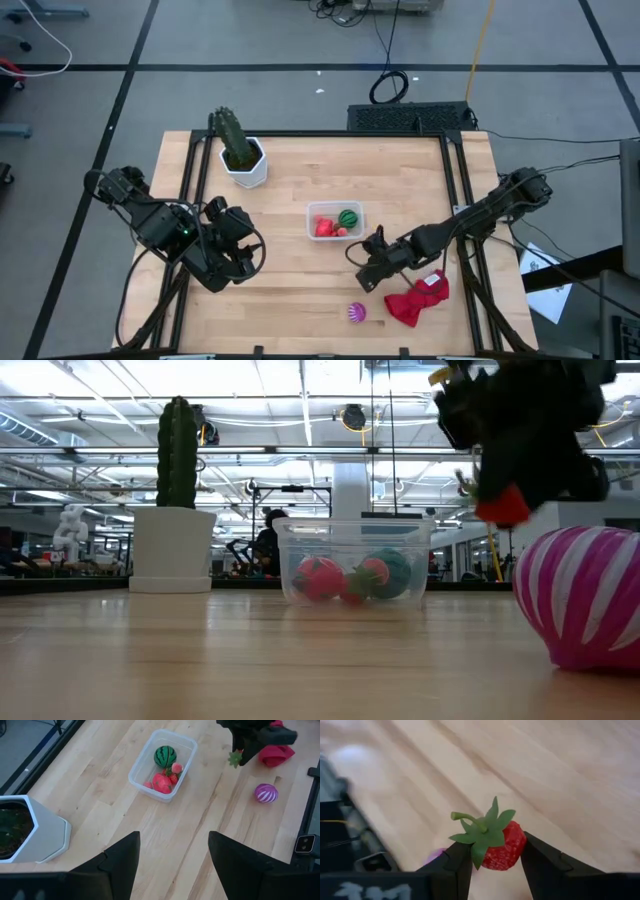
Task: Pick and placing Produce into tupperware
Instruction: Put the strawberry into the transparent bin, then put the onion into the transparent bin
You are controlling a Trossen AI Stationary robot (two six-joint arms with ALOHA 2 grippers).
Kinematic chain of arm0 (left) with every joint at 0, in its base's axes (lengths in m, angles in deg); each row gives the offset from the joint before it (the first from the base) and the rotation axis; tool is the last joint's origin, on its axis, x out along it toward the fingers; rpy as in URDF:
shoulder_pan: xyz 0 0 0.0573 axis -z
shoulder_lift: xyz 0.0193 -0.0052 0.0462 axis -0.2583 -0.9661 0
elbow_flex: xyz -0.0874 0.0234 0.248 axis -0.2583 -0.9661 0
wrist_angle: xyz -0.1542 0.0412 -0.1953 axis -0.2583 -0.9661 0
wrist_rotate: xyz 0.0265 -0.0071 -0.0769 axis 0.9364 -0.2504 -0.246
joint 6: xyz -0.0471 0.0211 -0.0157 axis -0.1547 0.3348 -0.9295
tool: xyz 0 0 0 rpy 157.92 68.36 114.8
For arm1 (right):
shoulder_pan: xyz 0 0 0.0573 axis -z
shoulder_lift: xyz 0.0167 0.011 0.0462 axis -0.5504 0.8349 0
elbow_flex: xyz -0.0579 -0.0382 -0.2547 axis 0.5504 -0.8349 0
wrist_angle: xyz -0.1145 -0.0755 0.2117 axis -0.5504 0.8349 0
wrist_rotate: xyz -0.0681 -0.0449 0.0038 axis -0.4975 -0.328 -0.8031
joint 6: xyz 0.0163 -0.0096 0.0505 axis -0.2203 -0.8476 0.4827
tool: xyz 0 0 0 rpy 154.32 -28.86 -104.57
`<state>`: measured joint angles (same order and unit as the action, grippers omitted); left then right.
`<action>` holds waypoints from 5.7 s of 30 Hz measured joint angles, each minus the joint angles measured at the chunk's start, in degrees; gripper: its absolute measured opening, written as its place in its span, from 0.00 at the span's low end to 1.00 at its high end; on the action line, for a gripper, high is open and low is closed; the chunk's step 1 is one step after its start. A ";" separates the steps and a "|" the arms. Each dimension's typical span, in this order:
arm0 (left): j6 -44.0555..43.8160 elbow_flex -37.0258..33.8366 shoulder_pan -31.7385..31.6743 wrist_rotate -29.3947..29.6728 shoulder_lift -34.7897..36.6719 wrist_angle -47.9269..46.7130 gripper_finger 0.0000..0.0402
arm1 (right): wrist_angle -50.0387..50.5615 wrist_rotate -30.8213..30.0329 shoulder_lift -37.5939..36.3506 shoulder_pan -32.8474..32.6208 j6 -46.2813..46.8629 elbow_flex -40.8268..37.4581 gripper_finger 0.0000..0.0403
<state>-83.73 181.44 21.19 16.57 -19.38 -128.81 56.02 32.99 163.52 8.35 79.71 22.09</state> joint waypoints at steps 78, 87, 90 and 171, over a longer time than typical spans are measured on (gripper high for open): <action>-5.62 0.04 -3.14 -1.51 0.00 0.04 0.60 | 19.53 13.57 14.94 28.08 -63.91 23.58 0.35; -5.64 0.04 -3.14 -1.55 0.00 0.07 0.60 | 20.43 13.44 14.94 28.10 -63.93 23.58 0.35; -5.66 0.04 -3.14 -1.55 0.00 0.10 0.60 | 20.88 13.40 14.94 28.12 -63.94 23.58 0.35; 13.94 -0.02 -4.95 -16.55 -26.64 55.56 0.60 | 0.49 7.21 -19.36 14.64 -70.79 23.56 0.56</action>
<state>-69.79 181.42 16.23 0.02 -46.02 -73.24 56.50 40.20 144.15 22.99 8.92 45.65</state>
